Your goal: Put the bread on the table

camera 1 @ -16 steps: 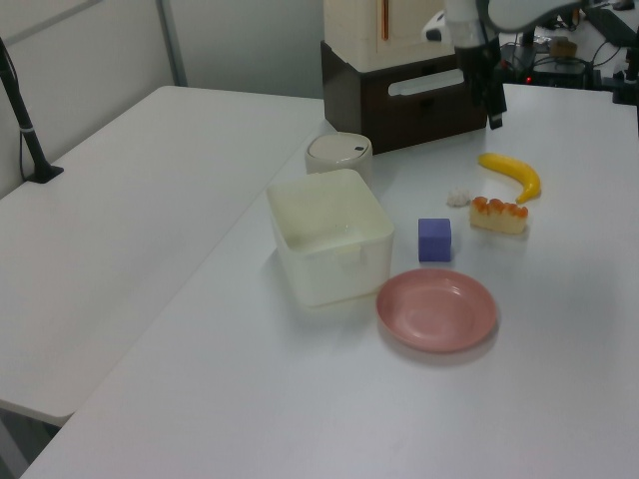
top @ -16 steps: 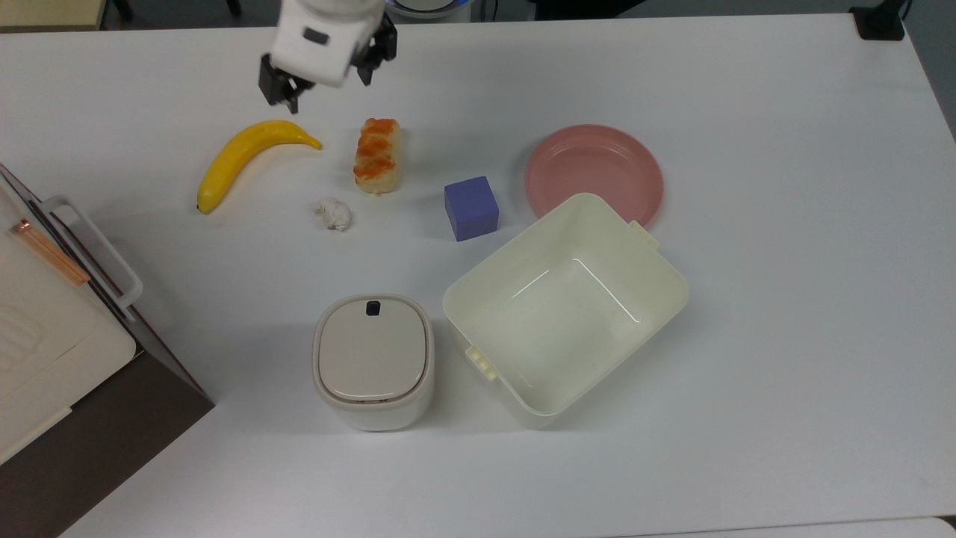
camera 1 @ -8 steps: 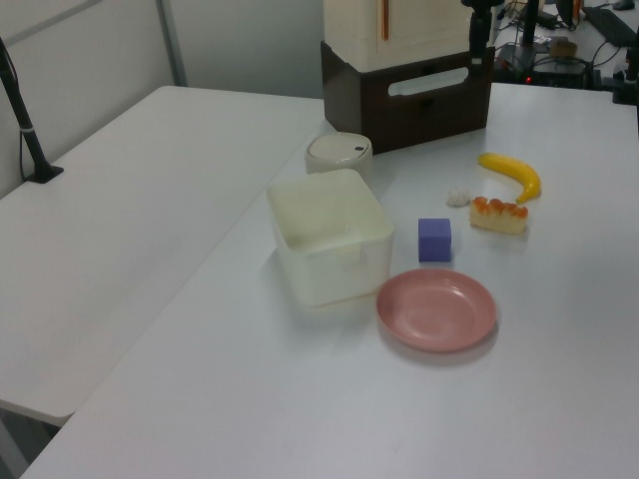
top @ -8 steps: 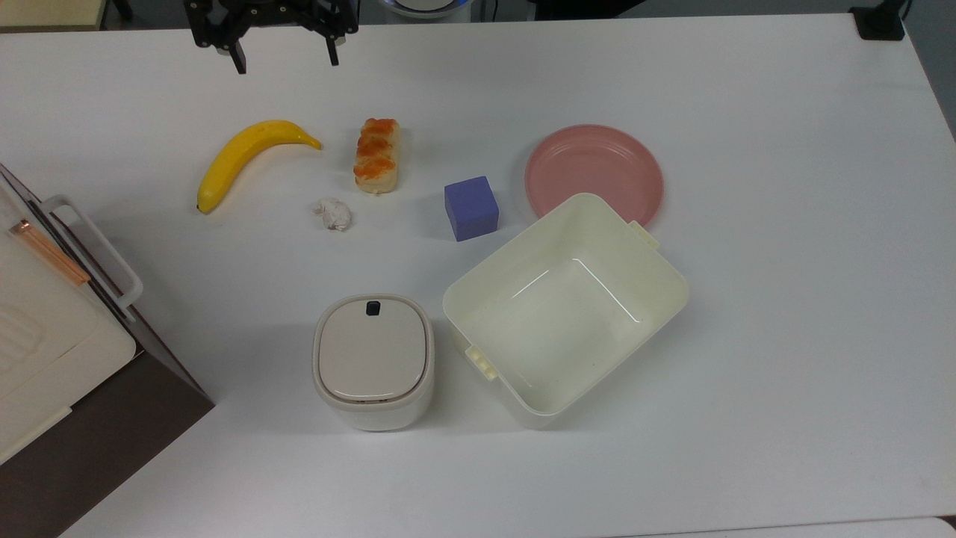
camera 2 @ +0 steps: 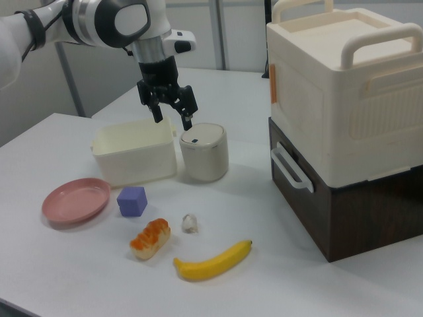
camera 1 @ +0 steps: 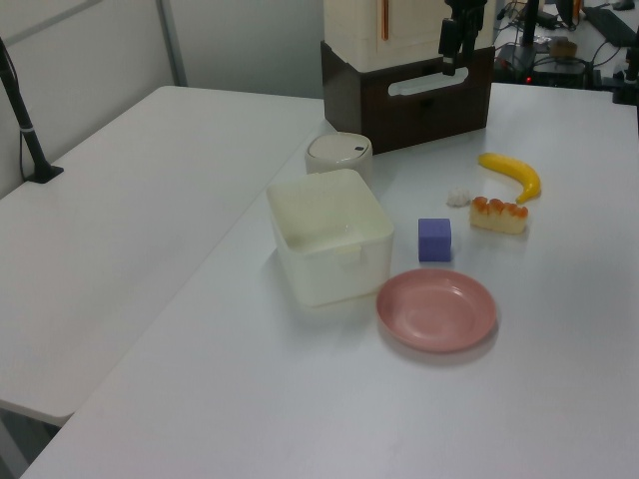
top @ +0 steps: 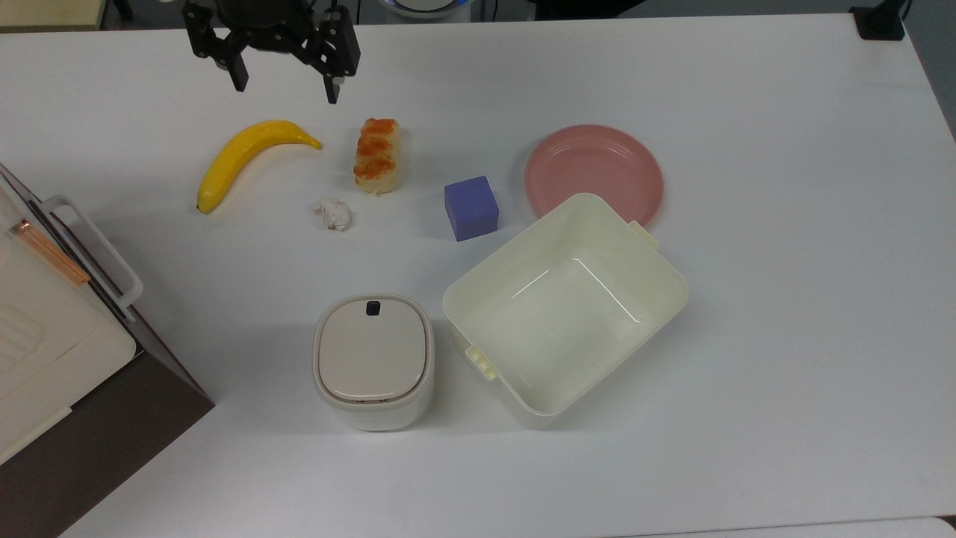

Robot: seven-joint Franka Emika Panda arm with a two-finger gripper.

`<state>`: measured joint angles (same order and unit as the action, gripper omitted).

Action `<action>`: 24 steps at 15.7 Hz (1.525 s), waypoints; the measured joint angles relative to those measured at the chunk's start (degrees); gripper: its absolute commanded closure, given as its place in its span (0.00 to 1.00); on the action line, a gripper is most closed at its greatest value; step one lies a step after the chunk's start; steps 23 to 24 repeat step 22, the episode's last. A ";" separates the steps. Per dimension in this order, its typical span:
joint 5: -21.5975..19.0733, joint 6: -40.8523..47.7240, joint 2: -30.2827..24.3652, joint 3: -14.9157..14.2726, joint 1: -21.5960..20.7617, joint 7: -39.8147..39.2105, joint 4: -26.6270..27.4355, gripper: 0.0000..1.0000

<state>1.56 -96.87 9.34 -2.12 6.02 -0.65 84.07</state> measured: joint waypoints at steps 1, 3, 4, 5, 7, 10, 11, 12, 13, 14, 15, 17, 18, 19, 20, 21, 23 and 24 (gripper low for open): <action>0.00 0.29 0.03 -0.01 0.00 0.20 -0.13 0.00; 0.00 3.74 -0.03 -0.02 -0.05 0.29 -0.37 0.00; 0.00 5.00 -0.15 -0.02 -0.07 0.39 -0.55 0.00; 0.00 5.77 -0.43 -0.08 -0.08 0.61 -0.73 0.00; 0.00 6.42 -1.21 -0.48 -0.09 0.96 -0.78 0.00; -0.09 6.59 -1.67 -0.78 -0.30 0.96 -0.60 0.00; -0.09 6.59 -1.66 -0.78 -0.39 0.96 -0.50 0.00; -0.09 6.59 -1.67 -0.78 -0.47 0.96 -0.43 0.00; -0.09 6.59 -1.67 -0.78 -0.52 0.96 -0.40 0.00; -0.09 6.59 -1.67 -0.78 -0.55 0.96 -0.39 0.00; -0.09 6.59 -1.67 -0.78 -0.56 0.96 -0.39 0.00; -0.09 6.59 -1.67 -0.78 -0.61 0.96 -0.39 0.00; -0.09 6.59 -1.67 -0.78 -0.64 0.96 -0.39 0.00; -0.09 6.59 -1.67 -0.78 -0.66 0.96 -0.39 0.00; -0.09 6.59 -1.67 -0.78 -0.67 0.96 -0.40 0.00; -0.09 6.59 -1.67 -0.78 -0.67 0.96 -0.39 0.00; -0.09 6.59 -1.67 -0.78 -0.67 0.96 -0.40 0.00; -0.09 6.59 -1.67 -0.78 -0.67 0.96 -0.40 0.00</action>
